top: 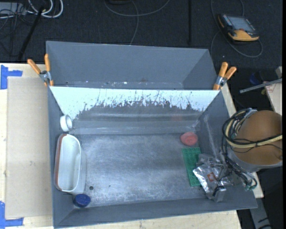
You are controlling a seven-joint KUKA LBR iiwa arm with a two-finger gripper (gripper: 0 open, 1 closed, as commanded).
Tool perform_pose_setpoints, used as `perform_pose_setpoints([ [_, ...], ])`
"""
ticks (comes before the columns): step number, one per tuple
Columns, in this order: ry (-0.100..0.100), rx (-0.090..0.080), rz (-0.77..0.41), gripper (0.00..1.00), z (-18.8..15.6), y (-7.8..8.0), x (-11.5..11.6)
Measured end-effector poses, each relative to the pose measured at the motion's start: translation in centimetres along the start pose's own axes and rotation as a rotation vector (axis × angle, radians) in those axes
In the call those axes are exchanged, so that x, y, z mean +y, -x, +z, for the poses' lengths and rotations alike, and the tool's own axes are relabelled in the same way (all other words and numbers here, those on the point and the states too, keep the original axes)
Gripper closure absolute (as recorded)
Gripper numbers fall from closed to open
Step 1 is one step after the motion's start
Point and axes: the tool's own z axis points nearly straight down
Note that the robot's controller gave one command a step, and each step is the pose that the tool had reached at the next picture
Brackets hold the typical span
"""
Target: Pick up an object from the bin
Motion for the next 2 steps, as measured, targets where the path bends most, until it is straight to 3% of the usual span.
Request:
perform_pose_setpoints([
  [1, 0.000, -0.004, 0.000, 0.00, -0.05, 0.15, 0.03],
  [2, 0.000, -0.011, 0.000, 1.00, -0.27, 0.38, 0.08],
])
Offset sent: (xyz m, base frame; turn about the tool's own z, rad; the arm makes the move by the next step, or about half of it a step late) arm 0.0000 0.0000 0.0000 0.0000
